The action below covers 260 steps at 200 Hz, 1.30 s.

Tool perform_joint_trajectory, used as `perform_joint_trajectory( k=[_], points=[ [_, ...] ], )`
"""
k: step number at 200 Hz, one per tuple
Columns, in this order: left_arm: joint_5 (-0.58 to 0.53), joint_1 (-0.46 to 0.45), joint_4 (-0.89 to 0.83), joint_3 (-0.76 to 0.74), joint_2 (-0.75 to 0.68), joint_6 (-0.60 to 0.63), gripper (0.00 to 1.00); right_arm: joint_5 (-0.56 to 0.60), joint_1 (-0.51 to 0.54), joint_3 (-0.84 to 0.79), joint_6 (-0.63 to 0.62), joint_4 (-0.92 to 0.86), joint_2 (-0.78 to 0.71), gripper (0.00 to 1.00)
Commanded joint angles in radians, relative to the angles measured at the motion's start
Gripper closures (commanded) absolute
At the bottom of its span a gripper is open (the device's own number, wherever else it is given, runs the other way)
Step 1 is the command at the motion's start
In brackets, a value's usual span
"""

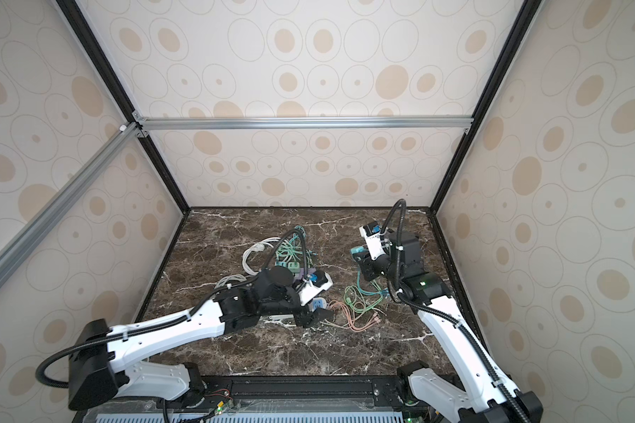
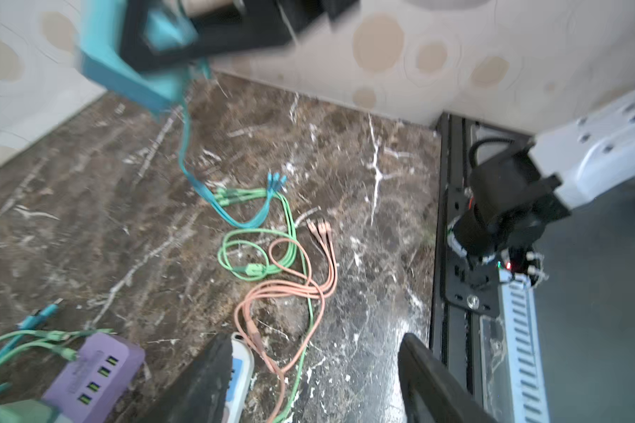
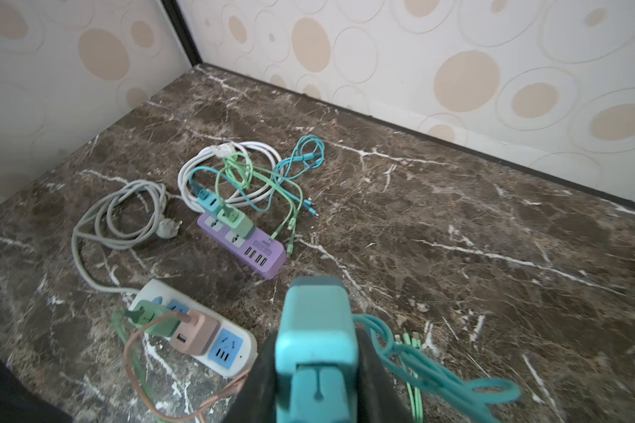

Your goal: Insert the plug

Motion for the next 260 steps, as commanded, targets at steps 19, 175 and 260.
perform_joint_trajectory(
  k=[19,175,260],
  points=[
    [-0.146,0.163,-0.034,-0.095,-0.140,-0.220,0.27,-0.153,0.009,-0.003,-0.156,-0.002,0.100,0.80],
    [-0.019,0.433,0.027,-0.536,-0.233,-0.625,0.33,-0.095,0.234,0.064,-0.460,-0.117,0.414,0.80],
    [0.059,0.434,0.194,-0.633,-0.143,-0.677,0.46,-0.036,0.305,0.068,-0.546,-0.147,0.463,0.81]
  ],
)
